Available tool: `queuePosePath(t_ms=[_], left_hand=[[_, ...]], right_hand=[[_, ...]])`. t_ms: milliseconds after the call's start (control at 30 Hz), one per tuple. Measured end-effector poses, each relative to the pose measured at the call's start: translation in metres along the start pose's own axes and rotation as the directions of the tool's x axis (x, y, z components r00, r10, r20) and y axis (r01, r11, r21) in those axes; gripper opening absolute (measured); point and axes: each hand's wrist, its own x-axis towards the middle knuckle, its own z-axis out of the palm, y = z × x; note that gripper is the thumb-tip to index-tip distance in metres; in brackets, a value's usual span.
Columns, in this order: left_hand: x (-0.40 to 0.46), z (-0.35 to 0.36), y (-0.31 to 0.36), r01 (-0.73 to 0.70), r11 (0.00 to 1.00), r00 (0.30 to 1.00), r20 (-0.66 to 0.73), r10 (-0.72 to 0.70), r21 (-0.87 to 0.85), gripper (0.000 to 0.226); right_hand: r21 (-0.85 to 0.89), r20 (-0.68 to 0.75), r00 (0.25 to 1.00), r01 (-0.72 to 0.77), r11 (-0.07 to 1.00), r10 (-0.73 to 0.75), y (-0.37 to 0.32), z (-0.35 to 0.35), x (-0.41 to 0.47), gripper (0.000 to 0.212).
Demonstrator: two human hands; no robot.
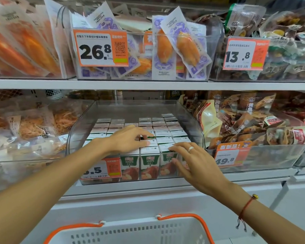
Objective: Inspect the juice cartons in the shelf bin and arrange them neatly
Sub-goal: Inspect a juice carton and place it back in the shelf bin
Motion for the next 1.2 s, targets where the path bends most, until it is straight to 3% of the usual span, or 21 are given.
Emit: queuePosePath(t_ms=[100,267,467,700,800,933,1033,1133,1200], left_hand=[[0.007,-0.004,-0.003,0.035,0.999,0.996,-0.084,-0.034,0.009,0.038],[0.028,-0.009,-0.009,0.107,0.983,0.993,0.028,-0.112,0.148,0.039],[0.048,-0.017,-0.005,0.150,0.939,0.983,0.055,-0.176,0.310,0.040],[0.053,-0.018,-0.002,0.177,0.956,0.963,0.160,-0.217,0.232,0.034],[0.048,-0.019,-0.001,0.221,0.964,0.960,0.143,-0.242,0.148,0.045],[0.028,-0.035,0.005,0.222,0.960,0.969,-0.070,-0.236,-0.170,0.049],[0.003,-0.041,0.020,0.119,0.859,0.936,-0.233,-0.265,-0.498,0.042],[-0.031,-0.041,0.039,-0.021,0.770,0.864,-0.399,-0.308,-0.638,0.031],[-0.058,-0.037,0.049,-0.064,0.700,0.827,-0.430,-0.362,-0.711,0.026]], right_hand=[[0.005,0.003,1.000,-0.003,1.000,0.003,-0.001,0.000,-0.001,0.037],[0.005,0.010,1.000,-0.003,1.000,0.003,0.000,0.003,-0.002,0.040],[0.005,-0.015,1.000,0.001,1.000,-0.001,0.000,0.004,-0.001,0.038],[0.000,-0.014,1.000,0.012,1.000,-0.012,-0.002,0.003,0.000,0.037],[0.002,-0.026,1.000,0.014,1.000,-0.014,-0.003,0.001,0.000,0.036],[-0.012,-0.019,1.000,0.023,1.000,-0.023,-0.002,0.000,0.001,0.036],[0.002,0.033,0.999,0.009,1.000,-0.009,-0.003,-0.004,0.003,0.037],[0.094,0.025,0.999,-0.042,0.995,0.040,-0.011,-0.017,0.005,0.037],[0.178,0.004,0.997,-0.073,0.981,0.073,-0.021,-0.028,0.004,0.038]])
